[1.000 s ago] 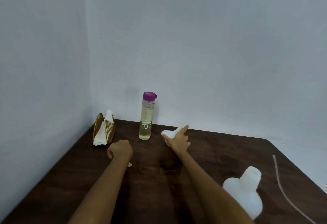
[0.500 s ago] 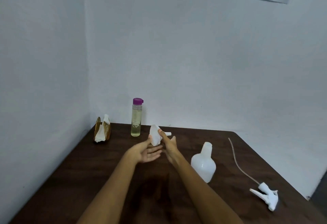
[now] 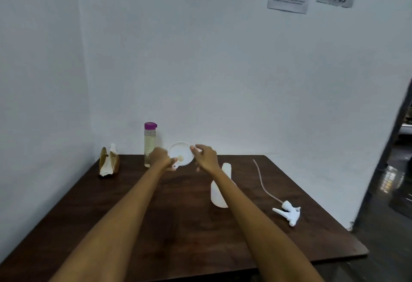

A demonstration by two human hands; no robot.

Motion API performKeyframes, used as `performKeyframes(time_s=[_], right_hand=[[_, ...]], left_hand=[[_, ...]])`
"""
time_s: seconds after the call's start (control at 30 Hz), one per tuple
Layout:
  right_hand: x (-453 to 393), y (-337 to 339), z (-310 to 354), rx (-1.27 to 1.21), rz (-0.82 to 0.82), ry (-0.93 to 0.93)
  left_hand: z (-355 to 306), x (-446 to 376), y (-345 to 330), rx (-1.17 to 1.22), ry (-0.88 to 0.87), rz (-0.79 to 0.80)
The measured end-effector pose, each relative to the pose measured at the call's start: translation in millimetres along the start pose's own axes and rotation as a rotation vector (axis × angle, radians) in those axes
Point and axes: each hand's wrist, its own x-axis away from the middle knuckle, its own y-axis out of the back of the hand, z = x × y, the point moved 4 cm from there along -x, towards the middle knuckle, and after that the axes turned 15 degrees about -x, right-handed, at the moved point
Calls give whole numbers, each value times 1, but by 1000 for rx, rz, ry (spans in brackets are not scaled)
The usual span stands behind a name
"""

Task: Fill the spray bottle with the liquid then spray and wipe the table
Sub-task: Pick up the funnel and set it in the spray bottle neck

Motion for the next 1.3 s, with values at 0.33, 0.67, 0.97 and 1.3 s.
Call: performKeyframes(time_s=[0.33,0.67,0.97,1.3], right_hand=[[-18,115,-1,16,-256,49],[-22,142,-9,84,-327,22],[-14,146,-6,17,-328,5],[-9,139,-20,54,-273,-72]], left_hand=[[-113,16,-33,283,-107,49],[-119,43,-65,503,0,182],[-127,44,-59,458,6,130],[-113,47,-61,427,38,98]])
